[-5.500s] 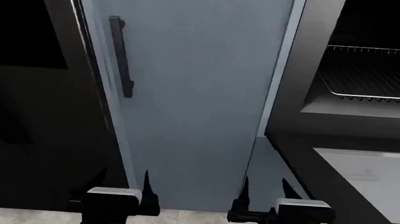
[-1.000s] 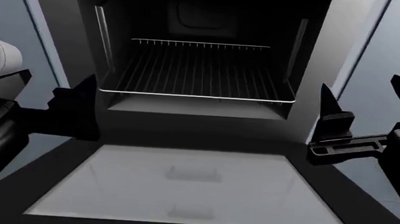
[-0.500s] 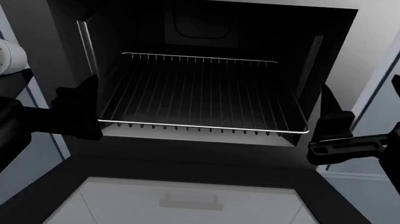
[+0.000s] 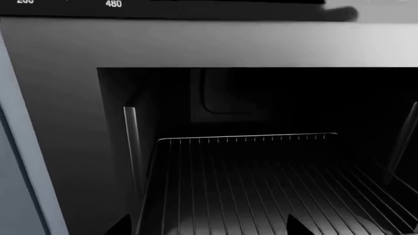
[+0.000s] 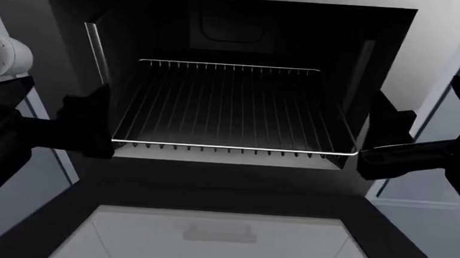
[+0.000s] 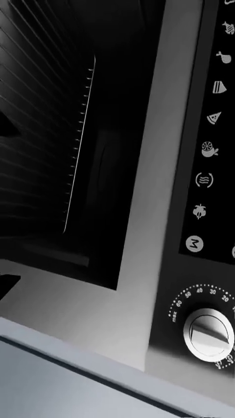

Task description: Fully slide the oven rack out.

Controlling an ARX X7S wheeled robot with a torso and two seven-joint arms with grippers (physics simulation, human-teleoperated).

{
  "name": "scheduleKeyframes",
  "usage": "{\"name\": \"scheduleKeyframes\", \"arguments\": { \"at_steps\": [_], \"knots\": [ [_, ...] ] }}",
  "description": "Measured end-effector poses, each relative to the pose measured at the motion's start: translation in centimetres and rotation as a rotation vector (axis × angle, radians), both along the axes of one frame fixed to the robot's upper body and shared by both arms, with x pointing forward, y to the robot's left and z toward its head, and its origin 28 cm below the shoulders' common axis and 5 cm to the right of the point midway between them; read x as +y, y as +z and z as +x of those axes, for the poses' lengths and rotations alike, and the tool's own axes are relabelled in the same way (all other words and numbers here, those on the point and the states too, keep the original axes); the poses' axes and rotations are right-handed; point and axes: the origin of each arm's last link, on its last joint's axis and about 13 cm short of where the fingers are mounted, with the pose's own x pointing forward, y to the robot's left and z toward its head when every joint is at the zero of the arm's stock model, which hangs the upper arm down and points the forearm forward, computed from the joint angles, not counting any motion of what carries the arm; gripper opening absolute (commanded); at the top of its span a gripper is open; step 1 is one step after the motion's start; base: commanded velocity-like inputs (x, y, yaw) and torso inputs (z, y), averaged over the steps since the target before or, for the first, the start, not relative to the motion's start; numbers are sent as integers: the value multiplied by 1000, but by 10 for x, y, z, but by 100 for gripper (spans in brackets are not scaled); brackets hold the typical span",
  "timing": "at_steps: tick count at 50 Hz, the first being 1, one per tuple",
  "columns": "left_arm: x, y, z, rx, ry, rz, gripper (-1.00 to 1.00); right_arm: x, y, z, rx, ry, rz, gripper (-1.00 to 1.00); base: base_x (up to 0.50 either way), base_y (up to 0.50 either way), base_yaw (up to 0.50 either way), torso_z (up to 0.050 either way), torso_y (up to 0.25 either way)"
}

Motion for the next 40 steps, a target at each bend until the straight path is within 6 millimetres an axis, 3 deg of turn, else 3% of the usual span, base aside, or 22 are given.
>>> {"name": "scheduleKeyframes", "arguments": {
  "at_steps": [16,40],
  "knots": [
    [0,5,-1,13,-8,9,100,4,10,0,26,40,23,100,0,0,0,0,-173],
    [-2,7,-1,19,-15,8,100,6,8,3,38,56,32,100,0,0,0,0,-173]
  ]
}}
